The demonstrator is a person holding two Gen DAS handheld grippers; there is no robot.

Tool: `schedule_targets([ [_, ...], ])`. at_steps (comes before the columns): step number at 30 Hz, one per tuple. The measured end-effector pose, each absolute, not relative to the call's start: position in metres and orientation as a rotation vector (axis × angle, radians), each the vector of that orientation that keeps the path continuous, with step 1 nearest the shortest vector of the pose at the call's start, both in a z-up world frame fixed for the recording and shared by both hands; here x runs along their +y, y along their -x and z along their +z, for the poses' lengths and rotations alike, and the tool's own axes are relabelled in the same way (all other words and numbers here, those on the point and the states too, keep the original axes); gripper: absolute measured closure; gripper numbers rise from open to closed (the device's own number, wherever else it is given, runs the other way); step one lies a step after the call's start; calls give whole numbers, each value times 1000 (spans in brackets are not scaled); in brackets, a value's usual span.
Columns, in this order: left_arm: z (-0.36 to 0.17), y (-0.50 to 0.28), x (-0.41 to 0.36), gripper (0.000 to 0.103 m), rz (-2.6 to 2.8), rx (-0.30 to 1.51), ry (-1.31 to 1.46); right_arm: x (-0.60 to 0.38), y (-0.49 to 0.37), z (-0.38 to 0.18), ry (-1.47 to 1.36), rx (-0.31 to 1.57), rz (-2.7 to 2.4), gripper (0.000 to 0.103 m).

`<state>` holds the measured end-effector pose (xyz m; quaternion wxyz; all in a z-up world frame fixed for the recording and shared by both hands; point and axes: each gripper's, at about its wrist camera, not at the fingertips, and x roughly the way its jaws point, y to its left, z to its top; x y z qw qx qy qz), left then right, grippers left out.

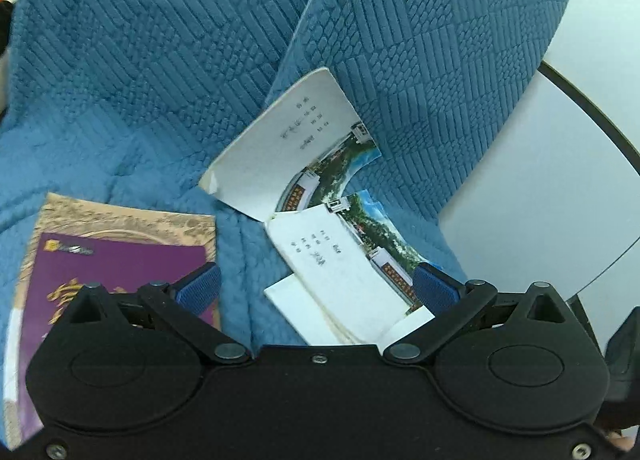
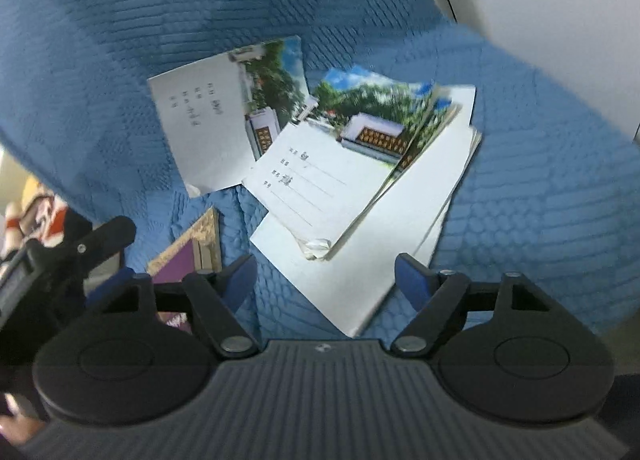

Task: Organize objects
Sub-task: 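Move both grippers to the white photo-cover booklets on the other seat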

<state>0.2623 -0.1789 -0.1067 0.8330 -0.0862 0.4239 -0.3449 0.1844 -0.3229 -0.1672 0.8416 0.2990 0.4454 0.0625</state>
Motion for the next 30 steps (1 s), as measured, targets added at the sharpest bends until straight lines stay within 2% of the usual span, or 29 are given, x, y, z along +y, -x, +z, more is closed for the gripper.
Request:
schedule_targets([
  [4, -123, -289, -190, 4, -762, 1017, 251, -327, -203, -190, -762, 1014, 115, 40],
  [6, -131, -300, -194, 8, -771, 1060, 288, -329, -212, -202, -830, 1053, 94, 52],
  [7, -135, -305, -196, 10, -779, 1077, 304, -329, -215, -207, -864, 1067, 88, 53],
  [9, -144, -312, -201, 18, -800, 1118, 335, -329, -221, -214, -907, 1080, 78, 63],
  [11, -155, -319, -208, 32, -793, 1174, 337, -327, -225, -214, -922, 1072, 79, 64],
  [17, -185, -331, -207, 44, -718, 1291, 417, -325, -237, -219, -962, 1074, 65, 64],
  [28, -191, -336, -200, 38, -701, 1325, 502, -313, -241, -223, -947, 1077, 72, 66],
  [29, -191, -336, -199, 38, -700, 1327, 509, -312, -241, -223, -942, 1075, 72, 70],
  [30, -191, -336, -199, 38, -700, 1330, 519, -312, -241, -223, -934, 1077, 68, 80],
])
